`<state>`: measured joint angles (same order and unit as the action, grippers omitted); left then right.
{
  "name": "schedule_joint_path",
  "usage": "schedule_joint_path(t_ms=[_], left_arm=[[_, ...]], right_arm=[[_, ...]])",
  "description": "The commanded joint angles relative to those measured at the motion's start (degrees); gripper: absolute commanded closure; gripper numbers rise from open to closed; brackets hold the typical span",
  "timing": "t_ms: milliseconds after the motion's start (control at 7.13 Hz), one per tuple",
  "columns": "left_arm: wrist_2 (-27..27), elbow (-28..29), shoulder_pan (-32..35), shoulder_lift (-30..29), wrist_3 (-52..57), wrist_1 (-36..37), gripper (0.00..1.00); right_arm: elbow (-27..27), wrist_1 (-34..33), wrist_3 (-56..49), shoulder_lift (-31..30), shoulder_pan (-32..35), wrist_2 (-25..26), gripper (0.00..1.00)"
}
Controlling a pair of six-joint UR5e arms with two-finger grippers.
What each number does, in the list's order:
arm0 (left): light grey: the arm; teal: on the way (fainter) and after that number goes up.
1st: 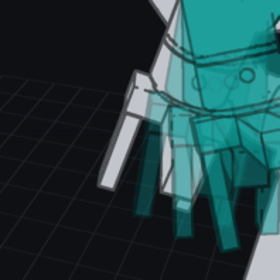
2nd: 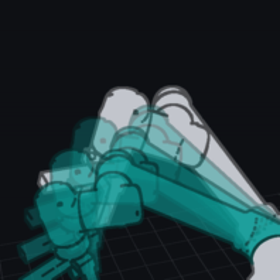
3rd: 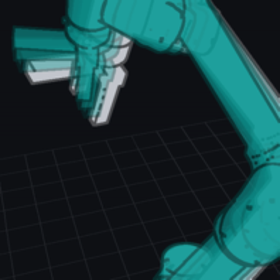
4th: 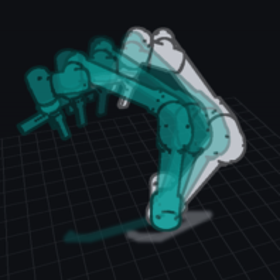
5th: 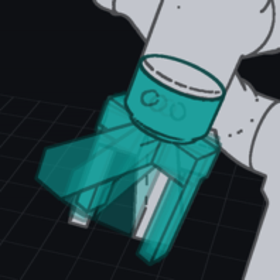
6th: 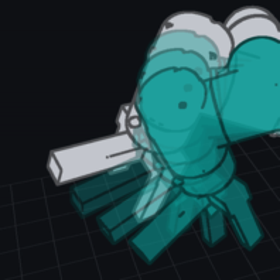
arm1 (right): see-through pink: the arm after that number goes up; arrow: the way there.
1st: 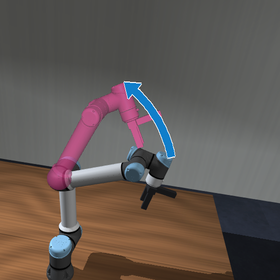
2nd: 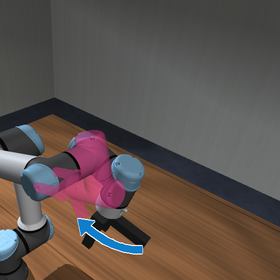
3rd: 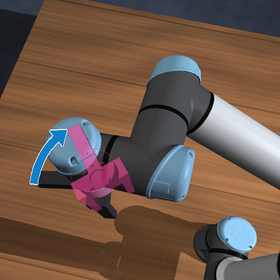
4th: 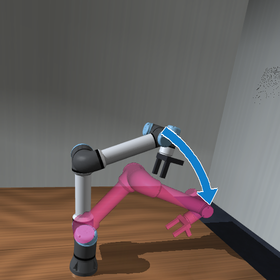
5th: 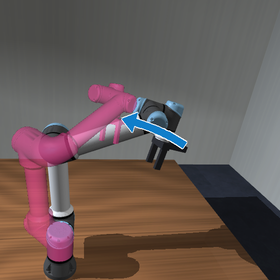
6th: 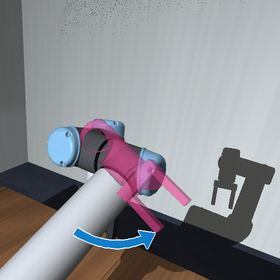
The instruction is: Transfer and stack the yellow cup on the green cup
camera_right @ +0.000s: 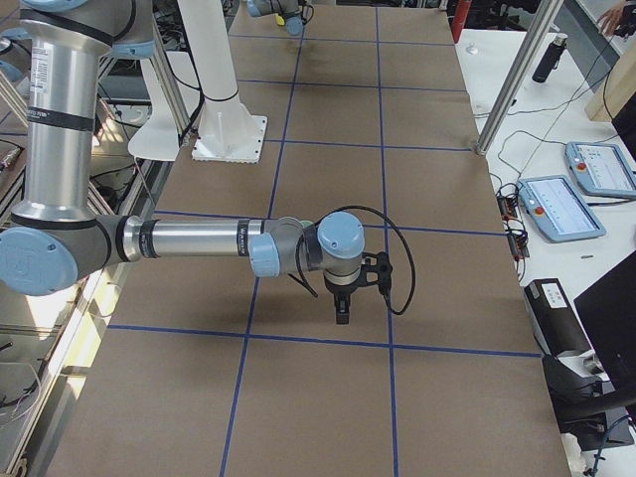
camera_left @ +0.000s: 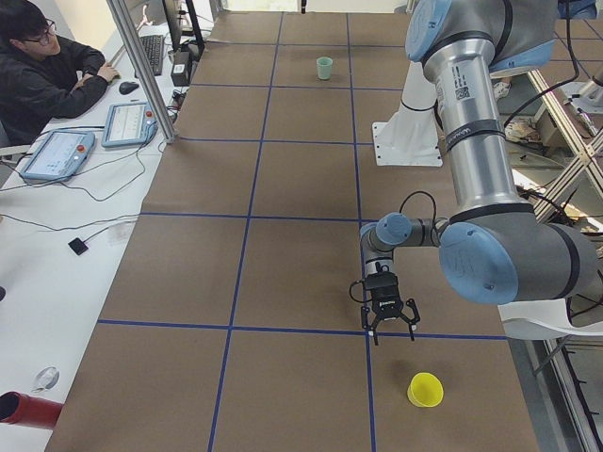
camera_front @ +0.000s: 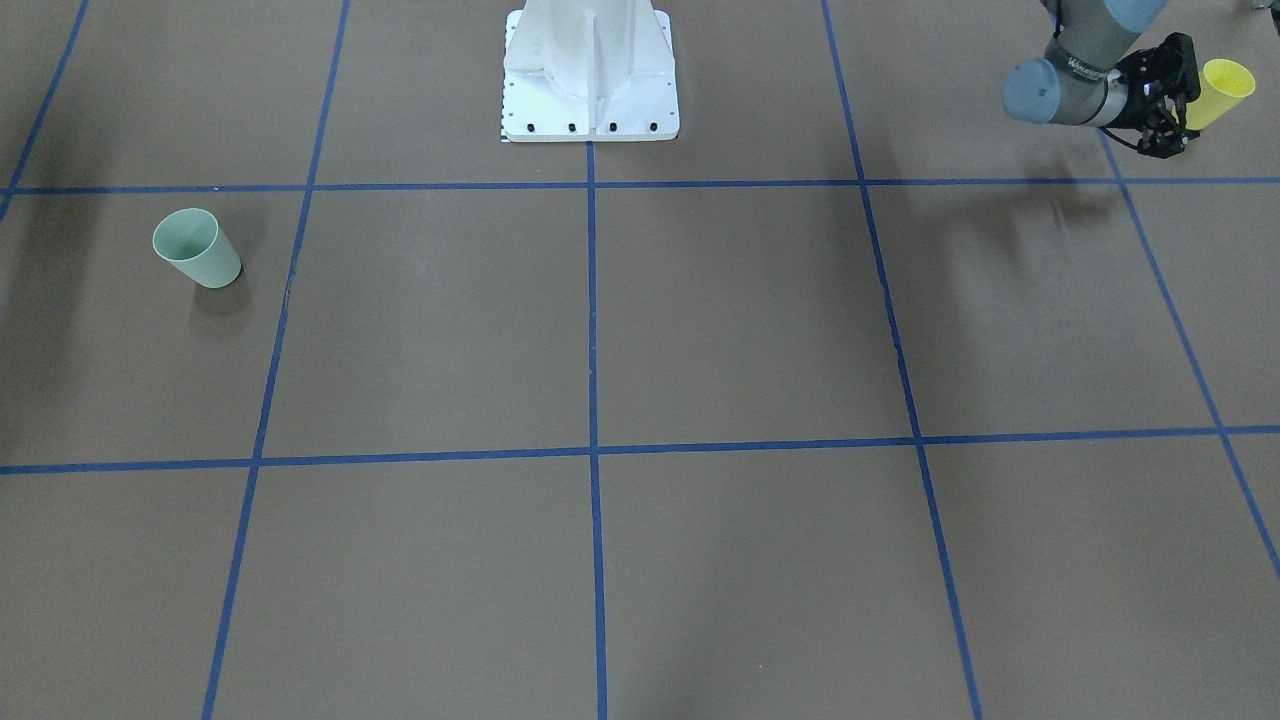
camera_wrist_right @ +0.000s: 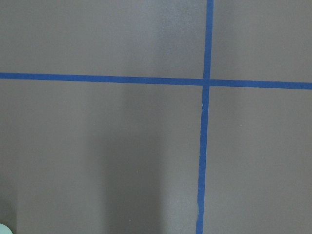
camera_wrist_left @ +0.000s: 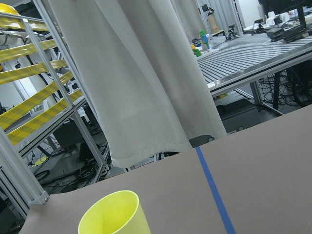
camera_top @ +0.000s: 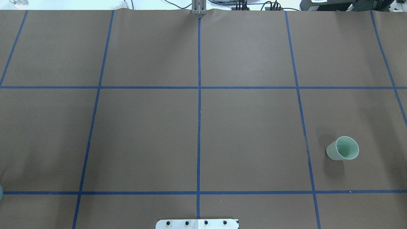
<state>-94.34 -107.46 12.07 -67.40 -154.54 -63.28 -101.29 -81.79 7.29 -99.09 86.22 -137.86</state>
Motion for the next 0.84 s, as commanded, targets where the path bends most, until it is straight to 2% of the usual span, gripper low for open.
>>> schedule_joint_path(t_ms=[0,421,701], left_arm=[[-6.26,5.83,-3.97,-1.86,-7.94,-0.17,0.00],[-8.66,11.72,-4.25,-0.90,-10.96,-3.93,0.00],[-8.14,12.53,-4.33,-0.37,-11.22,-5.62,0.00]], right_arm=[[-0.05,1.02,-0.08,-0.14,0.00,0.13,0.00],[-0.93,1.63,-0.08,-0.76,0.00,-0.22,0.00],[-3.56,1.63,-0.08,-2.86,0.00,-0.22,0.00]])
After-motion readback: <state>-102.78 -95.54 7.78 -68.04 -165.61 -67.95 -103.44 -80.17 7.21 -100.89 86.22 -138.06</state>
